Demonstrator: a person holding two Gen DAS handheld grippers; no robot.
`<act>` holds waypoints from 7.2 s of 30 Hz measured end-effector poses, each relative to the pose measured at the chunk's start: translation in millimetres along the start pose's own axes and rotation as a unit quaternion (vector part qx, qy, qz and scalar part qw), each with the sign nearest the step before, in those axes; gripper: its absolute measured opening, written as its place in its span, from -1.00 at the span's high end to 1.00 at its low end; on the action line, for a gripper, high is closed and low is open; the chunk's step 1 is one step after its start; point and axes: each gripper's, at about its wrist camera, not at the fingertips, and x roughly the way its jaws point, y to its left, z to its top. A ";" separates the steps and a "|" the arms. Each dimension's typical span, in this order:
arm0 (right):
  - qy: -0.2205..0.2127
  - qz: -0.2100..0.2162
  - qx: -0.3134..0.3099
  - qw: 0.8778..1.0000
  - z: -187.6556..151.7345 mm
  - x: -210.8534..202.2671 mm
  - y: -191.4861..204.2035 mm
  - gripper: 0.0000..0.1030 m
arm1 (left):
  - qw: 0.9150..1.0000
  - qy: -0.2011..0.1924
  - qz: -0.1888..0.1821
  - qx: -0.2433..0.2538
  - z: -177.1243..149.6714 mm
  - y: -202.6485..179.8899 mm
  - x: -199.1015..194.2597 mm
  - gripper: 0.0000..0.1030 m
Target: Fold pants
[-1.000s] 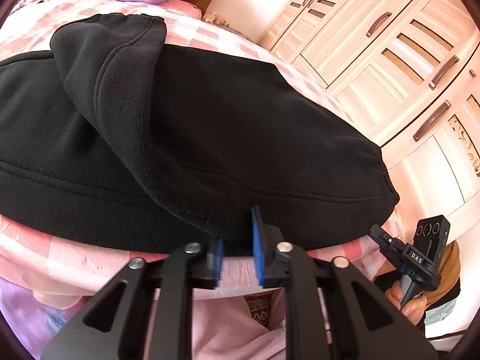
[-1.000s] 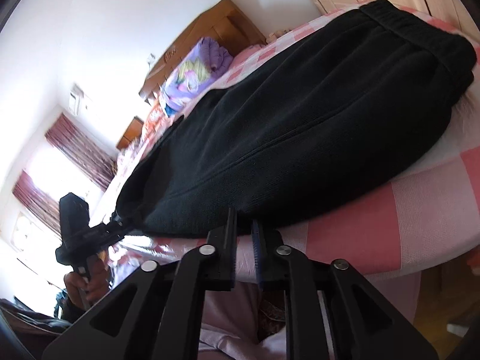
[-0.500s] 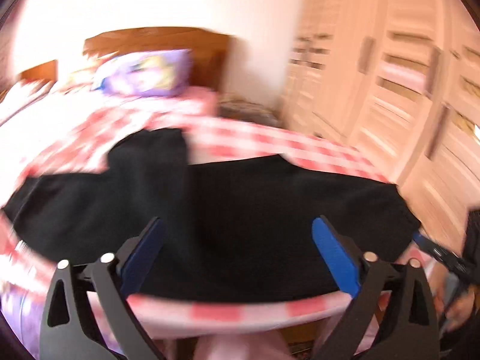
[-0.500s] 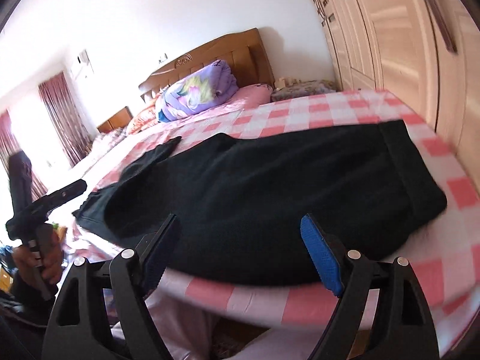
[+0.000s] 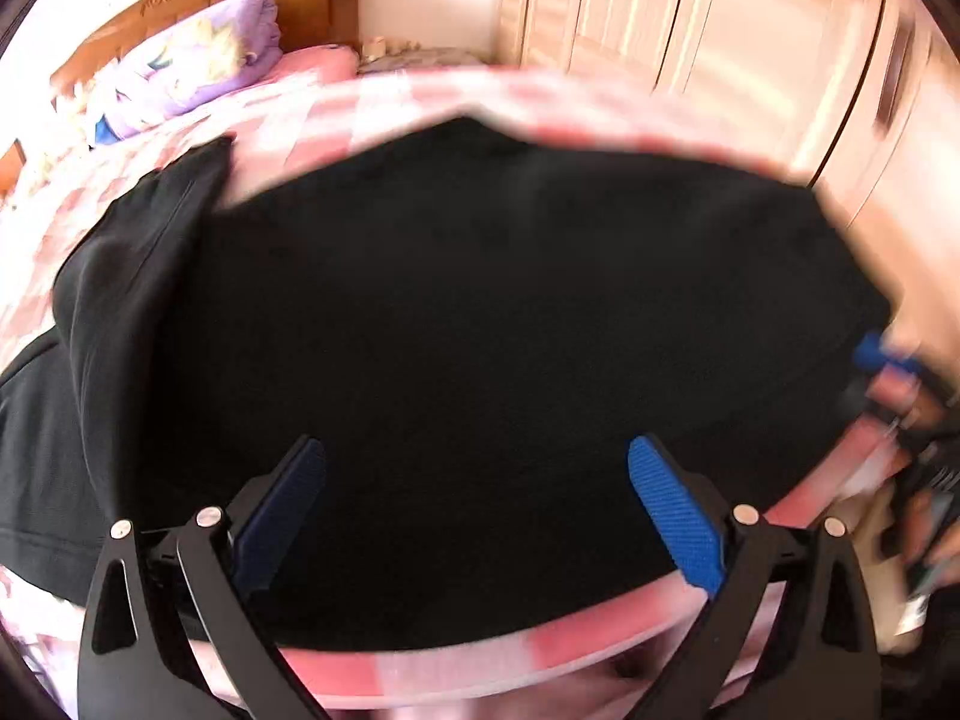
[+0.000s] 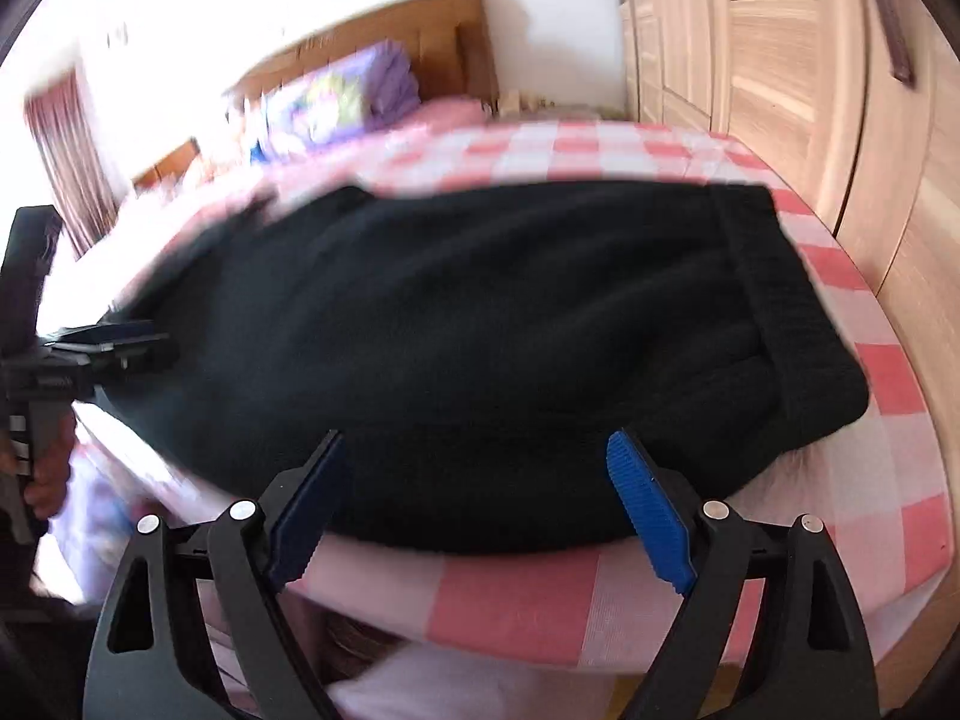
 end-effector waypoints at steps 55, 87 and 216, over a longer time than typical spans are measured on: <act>-0.016 0.015 0.016 1.000 33.8 14.9 32.9 -0.76 | 0.953 -0.105 0.200 -0.203 48.9 227.7 -50.1 0.83; 0.025 0.082 -0.036 0.996 44.2 58.2 106.7 -0.76 | 0.978 0.016 0.193 0.082 0.4 222.3 -28.3 0.56; 0.089 0.284 -0.480 0.825 21.4 173.8 485.8 0.80 | 0.889 -0.202 0.156 -0.380 -187.2 377.8 -180.5 -0.70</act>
